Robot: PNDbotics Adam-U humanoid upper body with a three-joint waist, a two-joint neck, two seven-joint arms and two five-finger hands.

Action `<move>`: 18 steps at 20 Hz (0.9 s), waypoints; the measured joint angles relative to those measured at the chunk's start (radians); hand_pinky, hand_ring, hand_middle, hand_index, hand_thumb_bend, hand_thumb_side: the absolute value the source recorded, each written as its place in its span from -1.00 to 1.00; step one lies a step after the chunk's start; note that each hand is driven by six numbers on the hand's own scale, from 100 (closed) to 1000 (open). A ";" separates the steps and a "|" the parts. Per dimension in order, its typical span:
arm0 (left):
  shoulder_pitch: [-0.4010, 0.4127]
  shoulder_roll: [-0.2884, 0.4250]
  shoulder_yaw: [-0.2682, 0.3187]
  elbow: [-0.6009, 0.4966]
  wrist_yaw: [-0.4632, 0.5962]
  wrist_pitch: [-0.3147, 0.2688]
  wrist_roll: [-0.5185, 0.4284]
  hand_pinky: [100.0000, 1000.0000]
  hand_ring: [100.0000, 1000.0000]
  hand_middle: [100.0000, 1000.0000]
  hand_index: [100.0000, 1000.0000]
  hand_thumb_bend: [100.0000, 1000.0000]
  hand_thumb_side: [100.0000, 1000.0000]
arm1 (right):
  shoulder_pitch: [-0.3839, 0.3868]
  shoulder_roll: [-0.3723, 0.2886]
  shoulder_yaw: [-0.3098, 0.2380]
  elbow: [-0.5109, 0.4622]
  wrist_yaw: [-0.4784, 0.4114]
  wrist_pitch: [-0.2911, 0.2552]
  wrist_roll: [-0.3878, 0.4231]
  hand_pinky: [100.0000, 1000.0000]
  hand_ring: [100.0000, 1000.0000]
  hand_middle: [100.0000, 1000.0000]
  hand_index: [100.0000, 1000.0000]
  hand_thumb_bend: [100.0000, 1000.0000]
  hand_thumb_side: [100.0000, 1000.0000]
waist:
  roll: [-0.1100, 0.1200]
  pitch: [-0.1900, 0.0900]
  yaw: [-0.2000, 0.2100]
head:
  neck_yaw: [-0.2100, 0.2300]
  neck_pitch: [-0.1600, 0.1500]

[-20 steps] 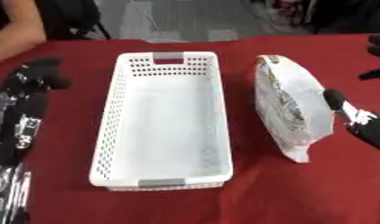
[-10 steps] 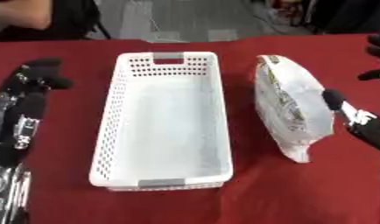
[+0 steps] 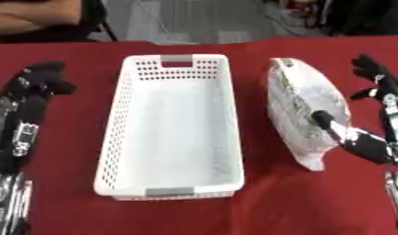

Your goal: Pick up objects on the table and place them in the box.

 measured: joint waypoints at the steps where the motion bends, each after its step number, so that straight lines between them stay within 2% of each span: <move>1: 0.000 0.000 0.000 0.000 -0.001 0.002 0.000 0.29 0.11 0.54 0.45 1.00 0.52 | -0.015 -0.013 0.003 0.008 -0.001 -0.003 0.005 0.14 0.71 0.75 1.00 0.33 0.27 | 0.000 0.000 0.000 | -0.001 0.000; 8: 0.000 0.000 0.000 0.004 -0.007 0.005 0.002 0.29 0.11 0.54 0.45 1.00 0.57 | -0.116 -0.079 0.016 0.049 -0.020 -0.015 0.022 0.18 0.71 0.76 1.00 0.30 0.30 | 0.001 0.000 0.006 | -0.004 0.000; 18: 0.000 0.000 0.000 0.005 -0.011 0.008 0.004 0.29 0.12 0.54 0.45 1.00 0.60 | -0.149 -0.096 0.020 0.071 -0.030 -0.027 0.027 0.19 0.72 0.76 1.00 0.29 0.29 | 0.000 0.000 0.012 | -0.004 0.000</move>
